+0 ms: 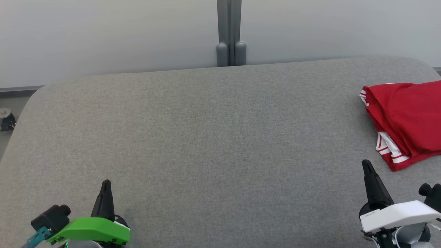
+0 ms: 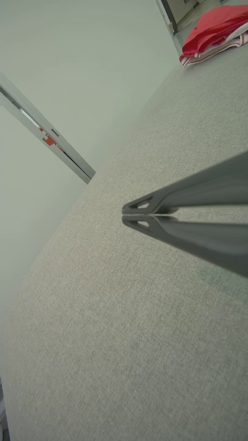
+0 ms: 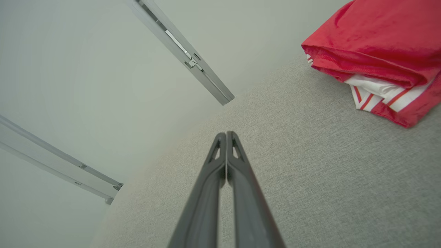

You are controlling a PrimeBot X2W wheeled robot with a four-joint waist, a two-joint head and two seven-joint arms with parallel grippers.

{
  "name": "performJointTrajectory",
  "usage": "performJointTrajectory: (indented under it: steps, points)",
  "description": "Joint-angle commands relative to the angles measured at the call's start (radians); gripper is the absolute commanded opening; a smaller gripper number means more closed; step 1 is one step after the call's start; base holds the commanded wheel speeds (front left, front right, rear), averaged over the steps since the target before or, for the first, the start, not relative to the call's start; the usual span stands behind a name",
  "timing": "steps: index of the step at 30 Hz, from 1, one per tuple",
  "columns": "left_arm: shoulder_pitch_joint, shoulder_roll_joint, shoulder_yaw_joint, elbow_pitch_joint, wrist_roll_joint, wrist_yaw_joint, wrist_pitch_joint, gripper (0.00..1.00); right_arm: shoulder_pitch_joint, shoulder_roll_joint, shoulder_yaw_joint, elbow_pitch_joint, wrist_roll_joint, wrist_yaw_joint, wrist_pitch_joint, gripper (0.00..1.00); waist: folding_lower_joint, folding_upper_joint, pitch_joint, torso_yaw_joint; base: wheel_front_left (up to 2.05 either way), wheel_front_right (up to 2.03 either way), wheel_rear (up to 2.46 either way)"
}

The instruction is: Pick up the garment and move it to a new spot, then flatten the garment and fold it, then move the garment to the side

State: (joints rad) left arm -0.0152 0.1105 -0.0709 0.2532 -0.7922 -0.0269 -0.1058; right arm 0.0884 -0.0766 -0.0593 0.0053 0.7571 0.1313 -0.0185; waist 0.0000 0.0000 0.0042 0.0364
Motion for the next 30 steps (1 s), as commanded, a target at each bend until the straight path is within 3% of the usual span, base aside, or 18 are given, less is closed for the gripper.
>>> performJointTrajectory:
  steps: [1,30]
  points:
    - [-0.034,0.001,0.011,-0.014,-0.032,-0.009,0.006,0.00,-0.030,-0.009,-0.001,-0.002,0.038,0.000,0.004,0.00,0.0000,0.0000,0.000,0.000,0.00,0.00,0.00]
    - [-0.063,-0.024,0.085,-0.013,-0.358,-0.049,0.096,0.00,-0.101,-0.008,-0.006,0.096,0.390,0.000,0.043,0.00,0.0000,0.0000,0.000,-0.012,0.00,0.00,0.00]
